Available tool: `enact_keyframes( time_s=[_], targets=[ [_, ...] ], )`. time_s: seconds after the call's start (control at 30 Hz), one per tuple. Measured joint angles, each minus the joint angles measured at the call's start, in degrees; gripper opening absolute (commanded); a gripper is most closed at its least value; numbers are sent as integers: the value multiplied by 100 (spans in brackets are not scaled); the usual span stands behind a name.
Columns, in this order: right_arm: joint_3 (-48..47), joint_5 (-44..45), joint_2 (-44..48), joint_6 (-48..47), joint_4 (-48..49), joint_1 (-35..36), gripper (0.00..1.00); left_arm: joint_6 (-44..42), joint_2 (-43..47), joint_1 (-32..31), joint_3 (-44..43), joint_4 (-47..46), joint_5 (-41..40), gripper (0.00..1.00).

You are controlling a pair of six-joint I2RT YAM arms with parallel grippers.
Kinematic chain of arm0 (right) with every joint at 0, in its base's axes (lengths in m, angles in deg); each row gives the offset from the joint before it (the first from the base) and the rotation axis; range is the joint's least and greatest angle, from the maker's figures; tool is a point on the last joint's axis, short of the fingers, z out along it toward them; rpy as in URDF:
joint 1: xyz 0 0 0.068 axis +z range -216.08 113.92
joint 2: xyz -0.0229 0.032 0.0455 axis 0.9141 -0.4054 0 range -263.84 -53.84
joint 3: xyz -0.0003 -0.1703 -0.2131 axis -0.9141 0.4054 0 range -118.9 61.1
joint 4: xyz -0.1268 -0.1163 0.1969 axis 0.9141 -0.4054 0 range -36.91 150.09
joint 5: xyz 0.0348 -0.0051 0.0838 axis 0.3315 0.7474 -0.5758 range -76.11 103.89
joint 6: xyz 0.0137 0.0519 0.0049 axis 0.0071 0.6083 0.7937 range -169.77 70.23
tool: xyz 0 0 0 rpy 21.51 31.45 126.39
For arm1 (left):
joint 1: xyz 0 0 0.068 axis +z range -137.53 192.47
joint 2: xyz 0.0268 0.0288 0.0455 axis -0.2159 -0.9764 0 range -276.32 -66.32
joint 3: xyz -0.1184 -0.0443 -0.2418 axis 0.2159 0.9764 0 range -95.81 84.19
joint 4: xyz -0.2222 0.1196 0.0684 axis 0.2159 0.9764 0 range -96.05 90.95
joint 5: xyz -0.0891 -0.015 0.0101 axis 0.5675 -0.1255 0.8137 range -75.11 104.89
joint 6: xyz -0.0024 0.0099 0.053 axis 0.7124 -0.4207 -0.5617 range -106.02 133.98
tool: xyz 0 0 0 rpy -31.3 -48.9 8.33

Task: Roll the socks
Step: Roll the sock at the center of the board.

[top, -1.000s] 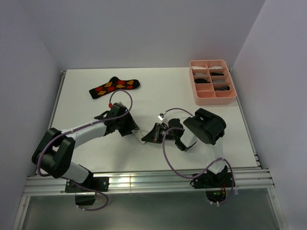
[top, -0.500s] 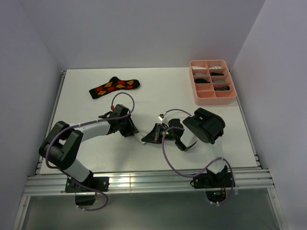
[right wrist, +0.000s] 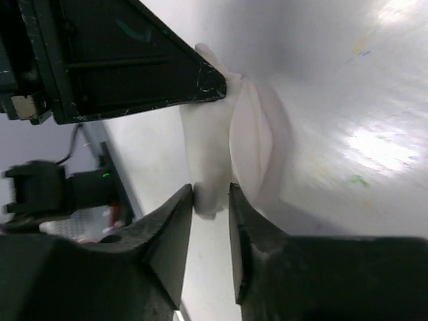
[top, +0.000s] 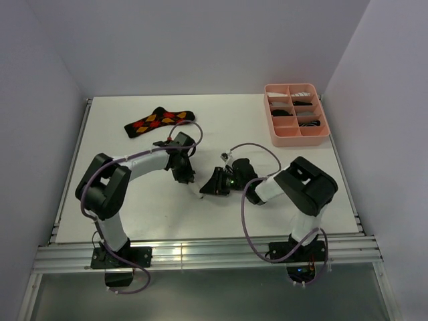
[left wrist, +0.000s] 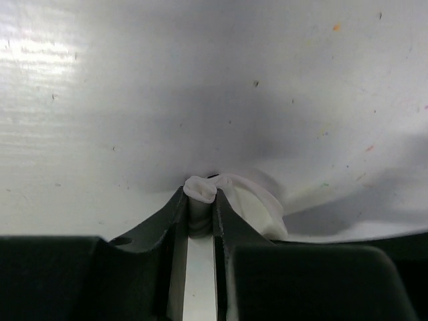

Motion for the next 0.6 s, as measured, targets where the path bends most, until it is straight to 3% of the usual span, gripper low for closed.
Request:
enact_keyframes(
  time_s=[0.2,0.33,0.6],
  targets=[
    [-304,1283,1058,-1021,-1792,389,47,-483,-584,-264,-1014,955,-621,0],
    [-811,2695,1523,-1794,-2848,1121,49,-651,-793,-385,-1340,1292,-813,1],
    [-1681,4745,1272,-2859,-3825,2380,49,-831,-1071,-483,-1759,1714,-949,1]
  ],
)
